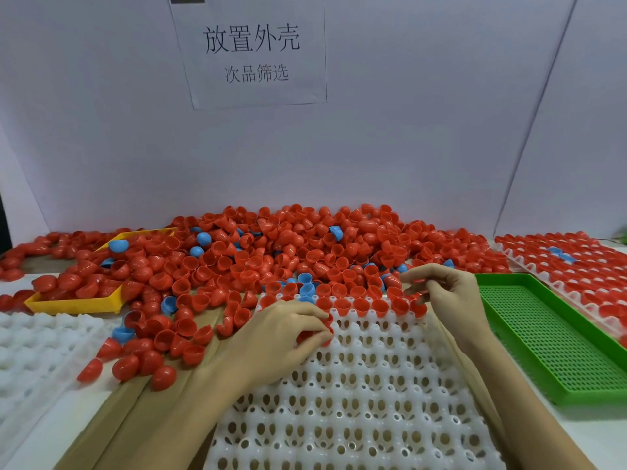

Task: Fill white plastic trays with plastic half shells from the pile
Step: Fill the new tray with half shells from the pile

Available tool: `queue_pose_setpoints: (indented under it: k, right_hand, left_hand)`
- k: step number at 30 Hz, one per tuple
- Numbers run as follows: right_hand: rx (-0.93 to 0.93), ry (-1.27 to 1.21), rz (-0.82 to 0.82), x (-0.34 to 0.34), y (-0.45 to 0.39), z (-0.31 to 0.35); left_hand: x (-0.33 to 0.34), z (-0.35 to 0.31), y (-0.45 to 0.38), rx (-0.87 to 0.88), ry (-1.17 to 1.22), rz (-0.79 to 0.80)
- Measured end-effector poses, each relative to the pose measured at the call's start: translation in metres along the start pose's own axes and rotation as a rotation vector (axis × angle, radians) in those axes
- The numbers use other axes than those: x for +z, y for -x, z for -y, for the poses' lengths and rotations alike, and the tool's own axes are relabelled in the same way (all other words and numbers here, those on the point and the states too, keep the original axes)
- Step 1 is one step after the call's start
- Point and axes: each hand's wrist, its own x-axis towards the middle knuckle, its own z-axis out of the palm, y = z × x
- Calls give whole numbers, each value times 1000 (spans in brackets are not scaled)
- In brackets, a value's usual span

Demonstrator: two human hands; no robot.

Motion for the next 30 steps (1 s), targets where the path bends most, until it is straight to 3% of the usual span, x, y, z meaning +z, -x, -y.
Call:
queue_pose_setpoints:
  k: [6,9,14,18,23,27,30]
  right_hand:
    - [-79,308,-32,7,-8,-2]
    - [-128,520,107,18,-22,8]
    - [-120,961,499,33,-52,13]
    - [-36,1104,580,38,-66,3]
    - [-64,823,418,33,-69,6]
    - [19,305,301,27,-50,22]
    - [87,-60,308,23,-31,28]
  left_hand:
    - [-10,8,1,-5,-43,-145]
    - [-13,11,2,0,-116,-174]
    - [-17,12,3,-1,-158,-180]
    - [-20,12,4,4,-178,-182]
    - [-20,14,3,9,-187,-192]
    - [-18,10,1,1,-160,-233]
    - [-16,6,-2,-67,-8,-280]
